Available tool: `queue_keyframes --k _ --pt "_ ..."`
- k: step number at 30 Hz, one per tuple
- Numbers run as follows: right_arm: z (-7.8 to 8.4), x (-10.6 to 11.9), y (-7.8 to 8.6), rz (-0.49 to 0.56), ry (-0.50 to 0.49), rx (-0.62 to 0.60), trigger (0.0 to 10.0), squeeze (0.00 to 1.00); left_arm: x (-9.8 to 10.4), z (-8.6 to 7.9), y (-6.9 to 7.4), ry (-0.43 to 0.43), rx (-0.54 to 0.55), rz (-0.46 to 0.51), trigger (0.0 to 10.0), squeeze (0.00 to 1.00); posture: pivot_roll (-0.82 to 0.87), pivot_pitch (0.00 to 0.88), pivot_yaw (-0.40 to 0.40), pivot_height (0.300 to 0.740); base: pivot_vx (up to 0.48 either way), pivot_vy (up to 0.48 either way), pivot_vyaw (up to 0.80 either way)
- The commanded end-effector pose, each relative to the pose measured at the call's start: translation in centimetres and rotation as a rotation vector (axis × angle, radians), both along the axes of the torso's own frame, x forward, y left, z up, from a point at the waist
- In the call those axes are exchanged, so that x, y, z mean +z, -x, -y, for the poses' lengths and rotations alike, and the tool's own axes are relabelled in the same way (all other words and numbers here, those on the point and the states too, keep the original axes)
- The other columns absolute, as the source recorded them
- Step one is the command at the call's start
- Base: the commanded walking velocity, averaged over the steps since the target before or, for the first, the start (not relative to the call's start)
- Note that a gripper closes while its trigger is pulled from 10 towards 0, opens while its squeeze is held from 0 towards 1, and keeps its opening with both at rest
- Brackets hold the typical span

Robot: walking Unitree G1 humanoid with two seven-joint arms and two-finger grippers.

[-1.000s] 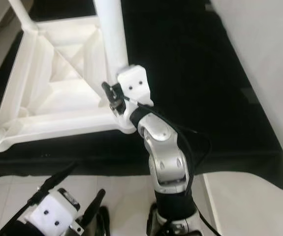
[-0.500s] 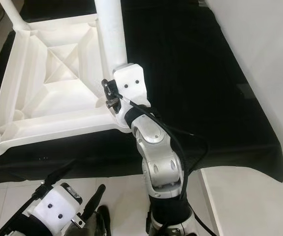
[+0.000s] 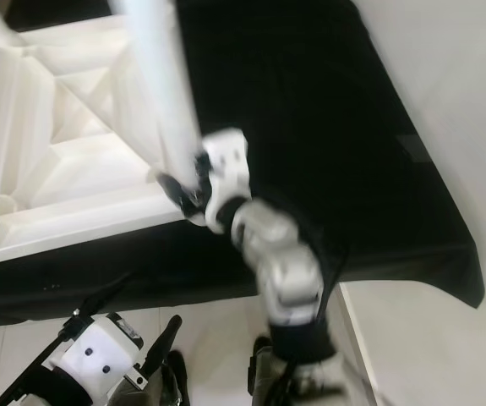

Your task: Building children table

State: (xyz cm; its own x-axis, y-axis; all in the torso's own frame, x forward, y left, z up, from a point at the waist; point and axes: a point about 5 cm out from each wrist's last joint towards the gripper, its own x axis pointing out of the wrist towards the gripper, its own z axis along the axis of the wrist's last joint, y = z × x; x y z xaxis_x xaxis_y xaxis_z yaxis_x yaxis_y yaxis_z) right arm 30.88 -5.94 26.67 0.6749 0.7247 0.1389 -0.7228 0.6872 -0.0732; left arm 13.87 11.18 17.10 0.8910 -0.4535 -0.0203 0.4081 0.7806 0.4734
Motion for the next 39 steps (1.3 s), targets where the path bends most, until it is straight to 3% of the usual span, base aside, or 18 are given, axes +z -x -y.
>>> queue_keyframes --k 1,2,5,9,11,12,17,18,20,21,31,35,36,39 --pt "0.0 -0.6 -0.3 -0.005 0.025 0.066 10.0 0.0 -0.4 0.0 0.2 0.001 0.0 -0.019 10.0 0.0 0.02 0.327 0.012 0.74 0.0 0.0 0.0" --pt "0.0 -0.6 -0.3 -0.005 0.025 0.066 10.0 0.0 -0.4 0.0 0.2 0.001 0.0 -0.019 10.0 0.0 0.02 0.327 0.012 0.74 0.0 0.0 0.0" --pt "0.9 0.6 -0.9 0.086 0.115 0.218 10.0 0.0 -0.4 0.1 0.3 -0.001 0.0 -0.018 10.0 0.0 0.02 0.325 0.01 0.74 0.0 0.0 0.0" --pt "1.4 0.9 -1.3 0.116 0.169 0.291 10.0 0.0 -0.4 0.1 0.4 -0.002 0.002 -0.017 10.0 0.0 0.03 0.324 0.008 0.74 0.0 0.0 0.0" --pt "1.6 1.2 -1.6 0.131 0.203 0.361 10.0 0.0 -0.4 0.1 0.4 -0.003 0.003 -0.017 10.0 0.0 0.03 0.322 0.008 0.74 0.0 0.0 0.0" --pt "1.8 1.6 -1.7 0.146 0.251 0.477 10.0 0.0 -0.4 0.1 0.4 -0.002 0.002 -0.018 10.0 0.0 0.04 0.323 0.009 0.74 0.0 0.0 0.0" --pt "2.0 1.5 -1.7 0.143 0.308 0.6 10.0 0.0 -0.4 0.1 0.4 -0.002 0.001 -0.018 10.0 0.0 0.04 0.326 0.01 0.74 0.0 0.0 0.0" --pt "2.1 1.5 -1.8 0.138 0.316 0.619 7.4 0.0 -0.4 0.1 0.4 -0.001 0.001 -0.018 10.0 0.0 0.04 0.326 0.009 0.74 0.0 0.0 0.0" --pt "2.2 1.5 -2.0 0.135 0.322 0.637 7.4 0.0 -0.4 0.1 0.4 -0.001 0.002 -0.018 10.0 0.0 0.04 0.326 0.009 0.74 0.0 0.0 0.0" --pt "2.2 1.5 -2.1 0.132 0.322 0.647 0.0 0.0 -0.3 0.1 0.4 -0.001 0.002 -0.018 10.0 0.0 0.04 0.328 0.008 0.74 0.0 0.0 0.0" --pt "2.5 1.1 -2.9 0.126 0.358 0.651 0.0 0.0 -0.3 0.2 0.4 0.002 0.001 -0.016 10.0 0.0 0.03 0.333 0.013 0.74 0.0 0.0 0.0" --pt "2.9 0.4 -3.6 0.068 0.379 0.523 0.0 0.0 -0.3 0.2 0.3 0.002 0.0 -0.016 10.0 0.0 0.03 0.333 0.012 0.74 0.0 0.0 0.0" --pt "3.2 -0.2 -3.9 0.015 0.368 0.424 0.0 0.0 -0.3 0.2 0.3 0.003 0.001 -0.016 10.0 0.0 0.02 0.335 0.0 0.74 0.0 0.0 0.0" --pt "3.2 -0.7 -3.6 -0.014 0.337 0.37 0.0 0.0 -0.3 0.2 0.4 0.003 0.002 -0.015 10.0 0.0 0.01 0.338 -0.009 0.74 0.0 0.0 0.0"
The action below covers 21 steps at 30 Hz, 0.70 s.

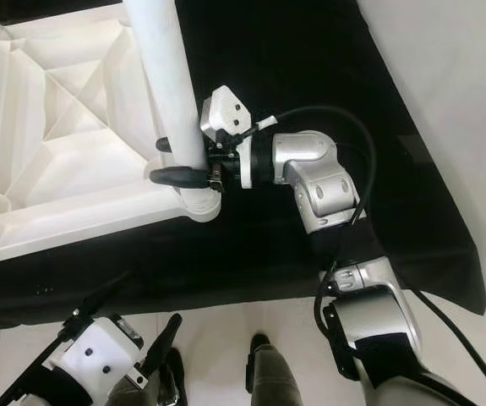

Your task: Building children table

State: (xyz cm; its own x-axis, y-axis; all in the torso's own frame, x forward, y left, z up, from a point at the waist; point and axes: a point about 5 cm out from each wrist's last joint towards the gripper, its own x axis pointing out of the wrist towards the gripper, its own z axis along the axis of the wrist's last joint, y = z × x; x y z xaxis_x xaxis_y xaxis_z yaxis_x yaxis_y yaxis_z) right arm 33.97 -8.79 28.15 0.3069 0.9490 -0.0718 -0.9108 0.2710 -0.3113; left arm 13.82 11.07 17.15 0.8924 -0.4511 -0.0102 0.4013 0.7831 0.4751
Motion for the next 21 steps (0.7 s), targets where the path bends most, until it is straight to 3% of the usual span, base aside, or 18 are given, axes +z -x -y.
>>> queue_keyframes --k 1,2,3,4,5,7,9,12,16,17,18,19,21 --pt "0.3 -3.4 0.3 -0.145 0.006 -0.175 0.0 0.0 -0.4 0.1 0.4 0.0 0.0 -0.025 10.0 0.0 0.01 0.339 -0.013 0.74 0.0 0.0 0.0" --pt "0.2 -4.5 1.0 -0.174 -0.024 -0.282 0.0 0.0 -0.4 0.1 0.4 0.0 0.002 -0.025 10.0 0.0 0.01 0.342 -0.014 0.74 0.0 0.0 0.0" --pt "0.5 -6.0 1.8 -0.173 -0.053 -0.484 0.0 0.0 -0.3 0.0 0.4 0.0 0.004 -0.025 10.0 0.0 0.01 0.345 -0.013 0.74 0.0 0.0 0.0" --pt "0.5 -6.0 1.8 -0.173 -0.053 -0.484 0.0 0.0 -0.3 0.0 0.4 0.0 0.004 -0.025 10.0 0.0 0.01 0.345 -0.013 0.74 0.0 0.0 0.0" --pt "1.3 -8.5 3.9 -0.196 -0.037 -0.714 0.0 0.0 -0.3 0.0 0.4 0.0 0.005 -0.025 10.0 0.0 0.01 0.348 -0.016 0.74 0.0 0.0 0.0" --pt "0.7 -10.9 7.6 -0.266 -0.033 -0.892 0.0 0.0 -0.2 -0.1 0.3 -0.003 0.002 -0.025 10.0 0.0 0.02 0.358 0.006 0.74 0.0 0.0 0.0" --pt "0.2 -11.1 8.1 -0.28 -0.043 -0.9 0.0 0.0 -0.2 -0.2 0.3 -0.004 0.001 -0.025 10.0 0.0 0.02 0.358 0.006 0.74 0.0 0.0 0.0" --pt "-0.3 -9.9 6.5 -0.249 -0.091 -0.908 0.0 0.0 -0.5 -0.2 0.1 -0.008 -0.004 -0.029 10.0 0.0 0.01 0.339 0.018 0.74 0.0 0.0 0.0" --pt "-0.6 -9.6 6.2 -0.252 -0.104 -0.896 0.0 0.0 -0.6 -0.2 0.0 -0.009 -0.005 -0.03 10.0 0.0 0.0 0.329 0.019 0.74 0.0 0.0 0.0" --pt "-0.9 -9.6 6.2 -0.26 -0.098 -0.882 4.9 0.0 -0.6 -0.2 -0.1 -0.01 -0.005 -0.029 10.0 0.0 0.0 0.327 0.017 0.74 0.0 0.0 0.0" --pt "-0.9 -9.6 6.2 -0.26 -0.098 -0.882 4.9 0.0 -0.6 -0.2 -0.1 -0.01 -0.005 -0.029 10.0 0.0 0.0 0.327 0.017 0.74 0.0 0.0 0.0" --pt "-1.4 -9.3 6.5 -0.27 -0.105 -0.865 10.0 0.0 -0.6 -0.3 -0.2 -0.009 -0.004 -0.025 10.0 0.0 0.0 0.328 0.016 0.74 0.0 0.0 0.0" --pt "-1.5 -9.2 6.6 -0.27 -0.108 -0.857 10.0 0.0 -0.6 -0.3 -0.2 -0.009 -0.003 -0.024 10.0 0.0 0.0 0.328 0.016 0.74 0.0 0.0 0.0"
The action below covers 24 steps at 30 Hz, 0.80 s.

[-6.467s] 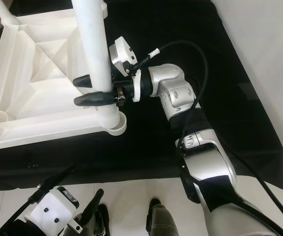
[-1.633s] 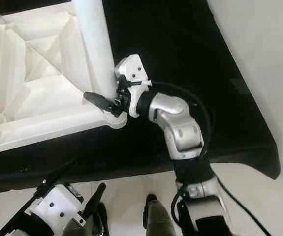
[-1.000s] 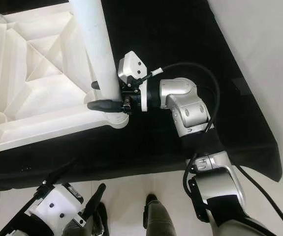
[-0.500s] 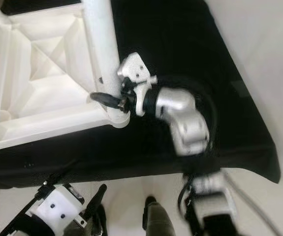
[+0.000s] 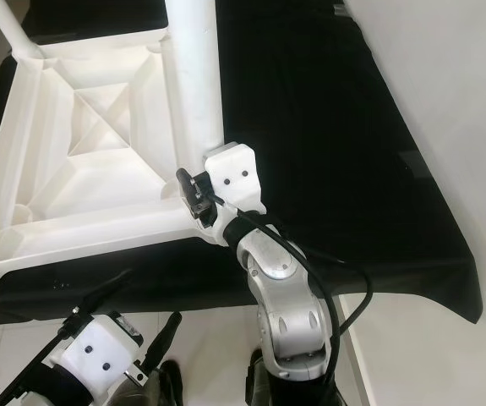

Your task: Building children table

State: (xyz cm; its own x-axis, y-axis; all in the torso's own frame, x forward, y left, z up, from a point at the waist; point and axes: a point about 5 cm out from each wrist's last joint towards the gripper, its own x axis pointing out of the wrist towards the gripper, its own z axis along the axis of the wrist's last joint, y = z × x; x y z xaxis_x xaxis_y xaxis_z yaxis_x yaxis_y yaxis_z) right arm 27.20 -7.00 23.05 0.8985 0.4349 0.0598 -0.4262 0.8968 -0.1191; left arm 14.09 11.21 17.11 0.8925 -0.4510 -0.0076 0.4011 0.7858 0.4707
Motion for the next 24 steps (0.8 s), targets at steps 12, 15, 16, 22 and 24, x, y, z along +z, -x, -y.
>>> queue_keyframes --k 12,15,16,22,24 --pt "-1.4 3.2 -0.3 0.02 -0.109 0.547 10.0 1.0 -0.6 -0.1 -0.2 -0.012 -0.001 -0.017 10.0 0.0 0.0 0.321 0.013 0.74 0.0 0.0 0.0" --pt "-1.1 3.5 -0.2 0.057 0.028 0.714 10.0 0.0 -0.5 0.0 -0.3 -0.01 -0.002 -0.014 10.0 0.0 0.0 0.317 0.012 0.74 0.0 0.0 0.0" --pt "-0.7 3.5 -0.4 0.084 0.124 0.774 10.0 0.0 -0.5 0.0 -0.3 -0.009 -0.002 -0.014 10.0 0.0 0.0 0.317 0.013 0.74 0.0 0.0 0.0" --pt "0.7 4.6 -2.3 0.058 0.22 0.9 10.0 0.0 -0.6 0.1 -0.4 -0.01 -0.007 -0.013 10.0 0.0 0.0 0.316 0.01 0.74 0.0 0.0 0.0" --pt "1.0 5.2 -2.8 0.061 0.232 0.977 10.0 0.0 -0.6 0.2 -0.4 -0.009 -0.011 -0.012 10.0 0.0 0.0 0.317 0.004 0.74 0.0 0.0 0.0"
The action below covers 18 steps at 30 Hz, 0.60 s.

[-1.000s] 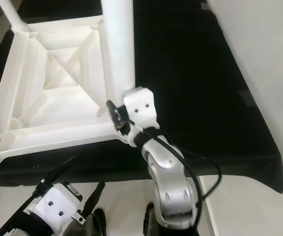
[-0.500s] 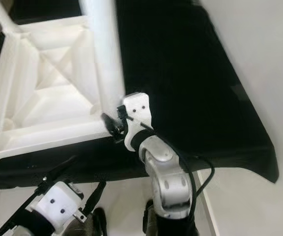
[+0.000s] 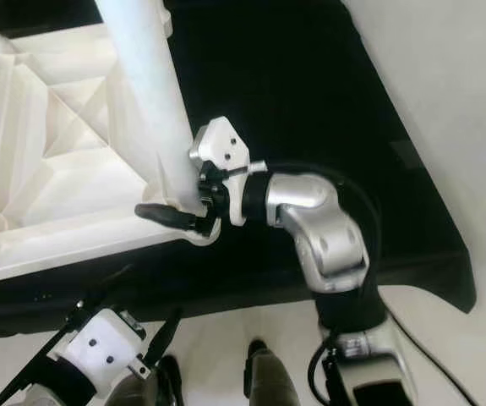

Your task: Building children table

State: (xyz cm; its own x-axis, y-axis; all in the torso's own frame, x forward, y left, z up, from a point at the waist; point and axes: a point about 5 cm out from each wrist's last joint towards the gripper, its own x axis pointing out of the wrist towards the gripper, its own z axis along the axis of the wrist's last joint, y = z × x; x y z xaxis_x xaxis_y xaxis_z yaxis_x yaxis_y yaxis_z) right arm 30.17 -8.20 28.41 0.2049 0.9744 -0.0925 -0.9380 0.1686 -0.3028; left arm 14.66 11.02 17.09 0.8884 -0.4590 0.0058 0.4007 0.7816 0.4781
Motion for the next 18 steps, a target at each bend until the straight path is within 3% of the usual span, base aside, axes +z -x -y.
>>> queue_keyframes --k 1,4,5,6,12,18 --pt "-0.1 0.0 -0.1 -0.015 -0.006 0.092 10.0 0.0 -0.6 0.1 0.2 -0.006 -0.003 -0.028 10.0 0.0 -0.02 0.318 0.001 0.74 0.0 0.0 0.0" --pt "0.0 0.0 -0.8 -0.024 0.0 0.124 10.0 0.0 -0.6 0.2 0.2 -0.003 -0.004 -0.028 10.0 0.0 -0.02 0.317 0.0 0.74 0.0 0.0 0.0" --pt "0.0 0.0 -1.0 -0.029 0.001 0.138 0.8 0.0 -0.6 0.2 0.2 -0.002 -0.004 -0.028 10.0 0.0 -0.02 0.318 0.002 0.74 0.0 0.0 0.0" --pt "0.0 -0.1 -1.3 -0.048 -0.009 0.159 0.0 0.0 -0.6 0.2 0.2 -0.001 -0.006 -0.028 10.0 0.0 -0.02 0.318 0.002 0.74 0.0 0.0 0.0" --pt "0.0 -0.3 -2.0 -0.06 -0.013 0.176 0.0 0.0 -0.6 0.3 0.3 -0.001 -0.009 -0.03 10.0 0.0 -0.02 0.313 0.007 0.74 0.0 0.0 0.0" --pt "0.6 -0.8 -2.6 -0.064 -0.032 0.095 0.0 0.0 -0.6 0.3 0.3 0.002 -0.01 -0.031 10.0 0.0 -0.02 0.312 0.009 0.74 0.0 0.0 0.0"
